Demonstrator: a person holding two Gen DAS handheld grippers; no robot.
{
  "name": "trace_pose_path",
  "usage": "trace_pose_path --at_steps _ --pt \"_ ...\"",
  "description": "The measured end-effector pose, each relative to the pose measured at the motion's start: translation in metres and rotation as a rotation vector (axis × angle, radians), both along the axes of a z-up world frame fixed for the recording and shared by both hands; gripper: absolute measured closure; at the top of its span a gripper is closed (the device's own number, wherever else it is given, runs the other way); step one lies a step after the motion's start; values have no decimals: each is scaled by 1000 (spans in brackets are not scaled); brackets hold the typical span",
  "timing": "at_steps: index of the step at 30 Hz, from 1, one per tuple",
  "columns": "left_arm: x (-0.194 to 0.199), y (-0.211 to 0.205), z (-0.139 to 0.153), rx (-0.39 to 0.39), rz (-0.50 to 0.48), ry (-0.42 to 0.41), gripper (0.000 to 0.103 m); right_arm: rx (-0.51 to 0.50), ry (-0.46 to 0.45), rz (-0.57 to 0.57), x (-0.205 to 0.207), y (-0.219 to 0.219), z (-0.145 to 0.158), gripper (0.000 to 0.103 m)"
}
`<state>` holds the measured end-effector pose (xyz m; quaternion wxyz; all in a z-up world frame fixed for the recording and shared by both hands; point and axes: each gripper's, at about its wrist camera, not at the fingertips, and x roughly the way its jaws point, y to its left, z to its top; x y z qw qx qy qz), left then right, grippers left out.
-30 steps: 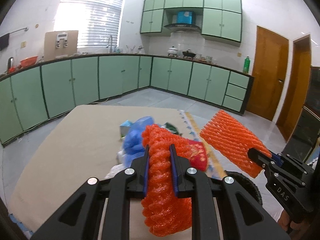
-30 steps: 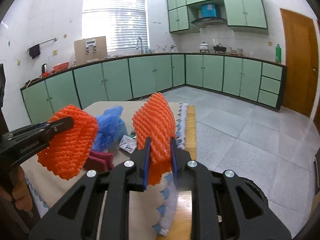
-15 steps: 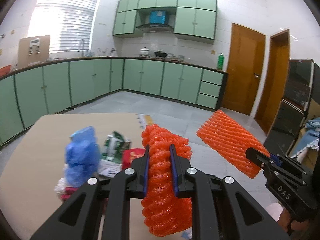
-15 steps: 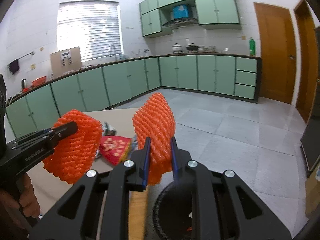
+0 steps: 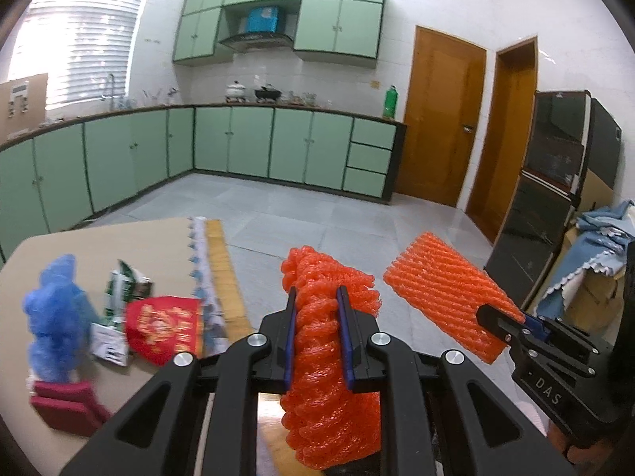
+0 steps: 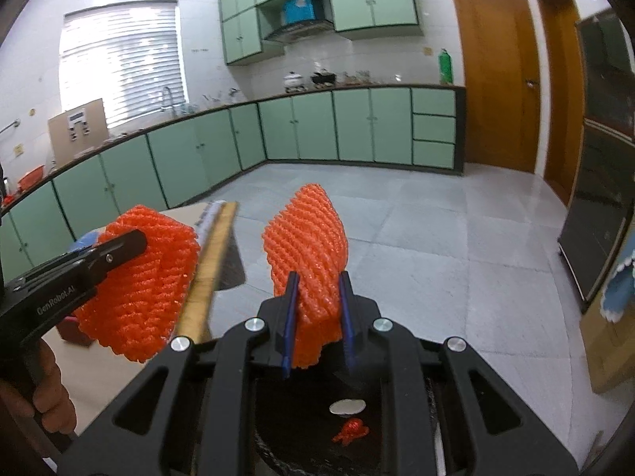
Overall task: Collect trash
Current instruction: 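Carry both orange foam nets over the black bin and release them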
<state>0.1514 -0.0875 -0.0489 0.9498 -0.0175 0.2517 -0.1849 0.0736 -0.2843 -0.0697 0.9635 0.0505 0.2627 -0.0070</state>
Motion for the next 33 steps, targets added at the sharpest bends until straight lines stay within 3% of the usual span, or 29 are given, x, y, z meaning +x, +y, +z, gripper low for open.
trace_pose_path --at_steps 10,22,30,33 --pt "24 -49 -34 33 -51 63 85 20 88 -70 9 -29 -44 84" --pt "56 -84 -67 75 -105 157 82 45 162 -119 32 -48 -75 78" --pt "66 -86 -71 64 -122 183 65 67 187 -161 37 -60 -87 53" --pt "66 -83 -69 55 -117 178 52 70 180 -178 36 -62 -87 42"
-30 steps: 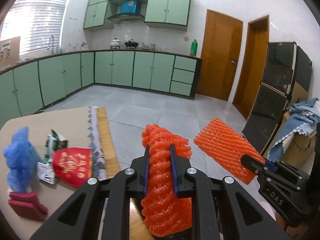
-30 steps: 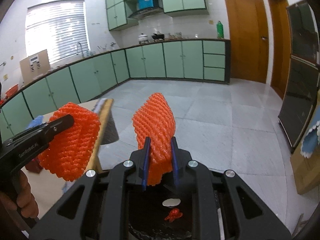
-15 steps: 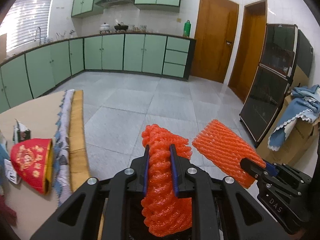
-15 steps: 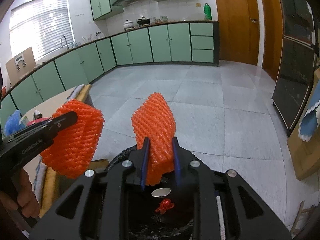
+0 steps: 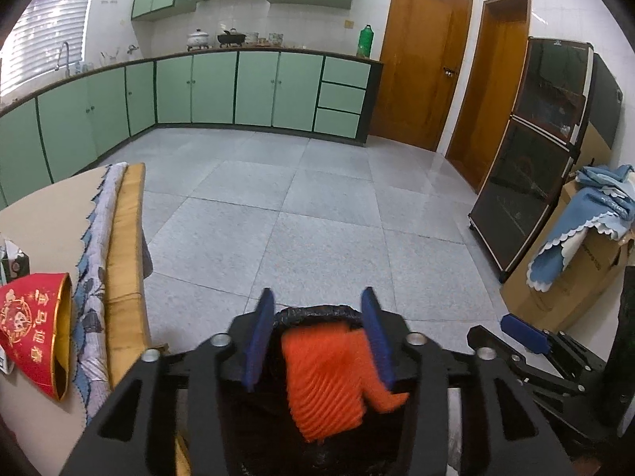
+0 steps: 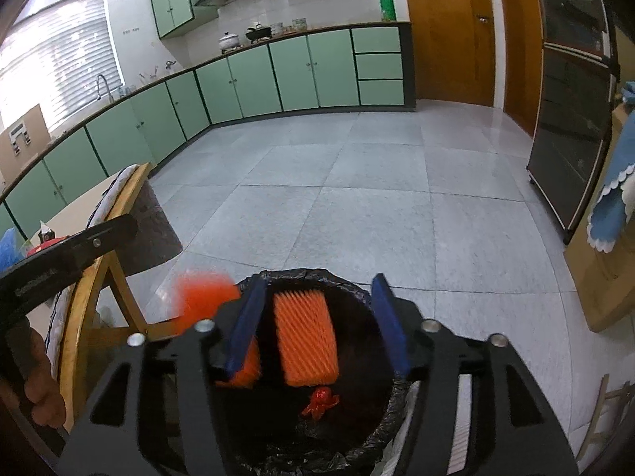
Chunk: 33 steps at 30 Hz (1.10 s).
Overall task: Collect trash
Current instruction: 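Carry both orange foam nets over the black bin and release them, then move the left gripper to the blue plastic bag while the right gripper grasps the red packet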
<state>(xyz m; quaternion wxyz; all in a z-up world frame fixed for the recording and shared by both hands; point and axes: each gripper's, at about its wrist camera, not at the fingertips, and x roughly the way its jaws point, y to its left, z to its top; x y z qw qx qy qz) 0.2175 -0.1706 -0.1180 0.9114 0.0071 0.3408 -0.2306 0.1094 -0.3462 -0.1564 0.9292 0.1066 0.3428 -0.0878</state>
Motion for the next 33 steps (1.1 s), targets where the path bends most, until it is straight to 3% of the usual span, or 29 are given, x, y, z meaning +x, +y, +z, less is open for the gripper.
trace_pose_path --at_steps 6,14,21,33 --pt "-4 13 12 -15 20 -27 43 -27 -50 -68 -8 -3 9 12" --pt "-22 49 48 0 101 -152 29 -24 -113 -48 -16 12 32 7" --pt "-45 102 76 15 213 -245 26 -22 -161 18 -12 48 54 6" --pt "-68 205 92 101 460 -339 26 -30 -224 198 12 141 76 6"
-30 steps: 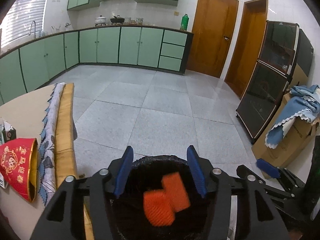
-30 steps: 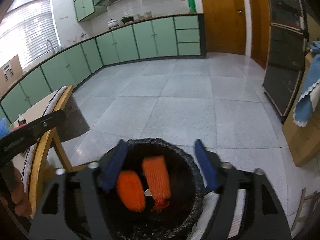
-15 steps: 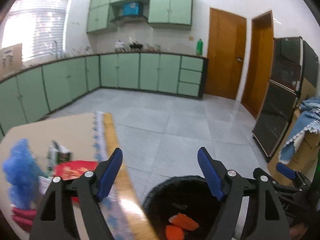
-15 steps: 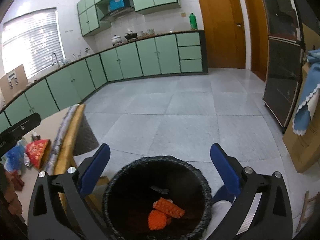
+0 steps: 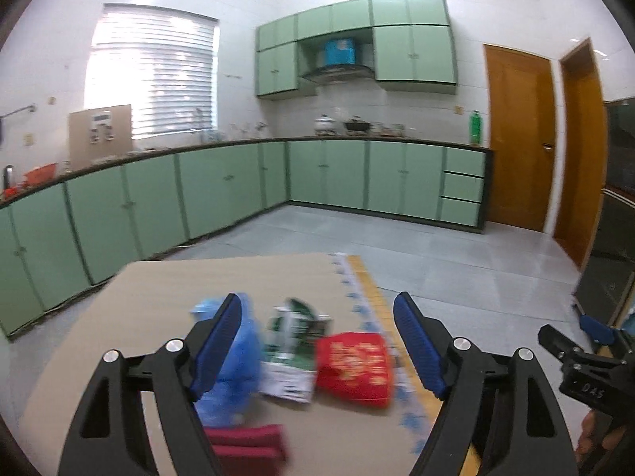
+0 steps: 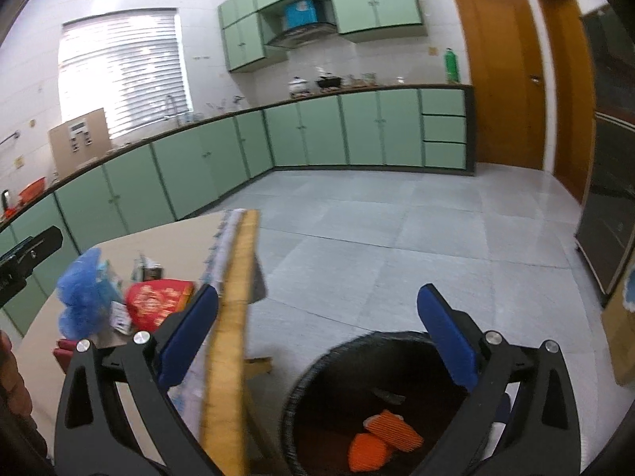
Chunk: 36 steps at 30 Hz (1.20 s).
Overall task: Collect trash
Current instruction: 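Move the left gripper to the blue plastic bag while the right gripper grasps the red packet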
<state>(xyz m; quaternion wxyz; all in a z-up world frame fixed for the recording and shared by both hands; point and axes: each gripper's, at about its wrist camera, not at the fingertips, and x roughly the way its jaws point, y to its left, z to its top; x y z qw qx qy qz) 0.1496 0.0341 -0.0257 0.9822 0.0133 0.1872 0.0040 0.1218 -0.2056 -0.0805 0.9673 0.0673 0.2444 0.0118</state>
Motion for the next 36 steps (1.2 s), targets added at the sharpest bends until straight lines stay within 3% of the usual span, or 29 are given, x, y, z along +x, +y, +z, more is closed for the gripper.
trace_pose_path --at_steps 7,20,36 --pt "-4 44 -8 25 93 -1 25 -4 -11 94 20 56 1 6" --pt "5 99 -32 -12 179 58 25 -34 95 209 62 148 -22 6" --pt "21 123 -48 -51 210 99 25 -102 234 174 97 175 -44 6"
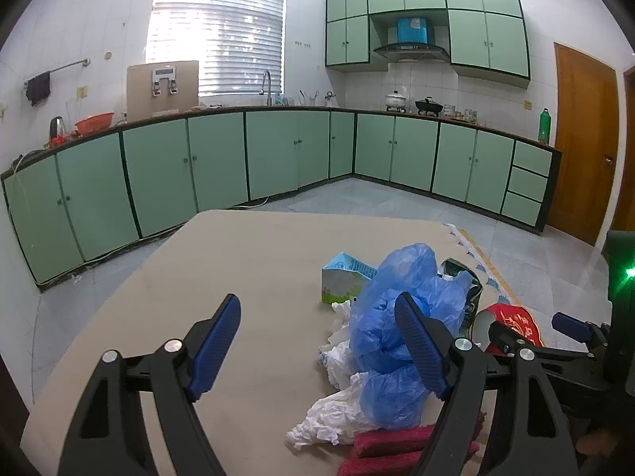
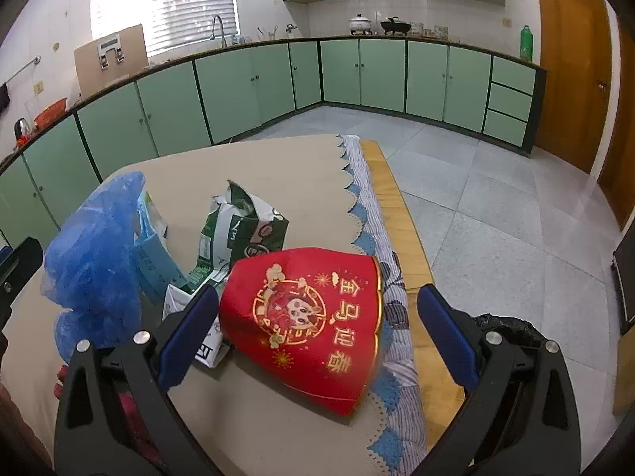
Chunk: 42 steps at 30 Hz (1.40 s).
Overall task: Collect trash
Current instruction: 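Move the left gripper to the blue plastic bag while the right gripper grasps the red packet, then grasp the blue plastic bag with the left gripper while the right gripper lifts the red packet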
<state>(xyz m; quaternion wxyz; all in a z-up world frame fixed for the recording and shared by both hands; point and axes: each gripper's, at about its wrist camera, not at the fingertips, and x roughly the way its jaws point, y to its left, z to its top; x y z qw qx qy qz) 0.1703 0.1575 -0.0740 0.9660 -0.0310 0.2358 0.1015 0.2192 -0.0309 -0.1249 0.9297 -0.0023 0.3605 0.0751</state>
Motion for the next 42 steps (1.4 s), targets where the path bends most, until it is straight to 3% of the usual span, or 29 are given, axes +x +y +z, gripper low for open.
trace_pose_path --at_steps 7,9,27,34,36,39,41,42 --pt "0 4 -3 -13 -4 1 25 4 40 35 5 3 -5 6" --pt "0 5 -4 -17 -6 4 25 18 44 45 6 3 -6 18" --pt "-11 -25 9 -31 -89 -22 21 41 -11 47 -12 -26 11 19" --pt "7 -43 0 -6 -118 15 21 43 -25 24 -15 -42 18 19" --pt "12 -44 -5 -11 -118 29 24 48 -26 21 -14 -46 19 19" --pt "19 -48 -9 -19 -127 50 41 51 -31 16 -14 -50 21 19" --pt "24 -49 -11 -24 -132 64 64 53 -33 16 -13 -52 21 19" --pt "27 -49 -12 -33 -136 72 68 56 -34 18 -13 -53 22 19"
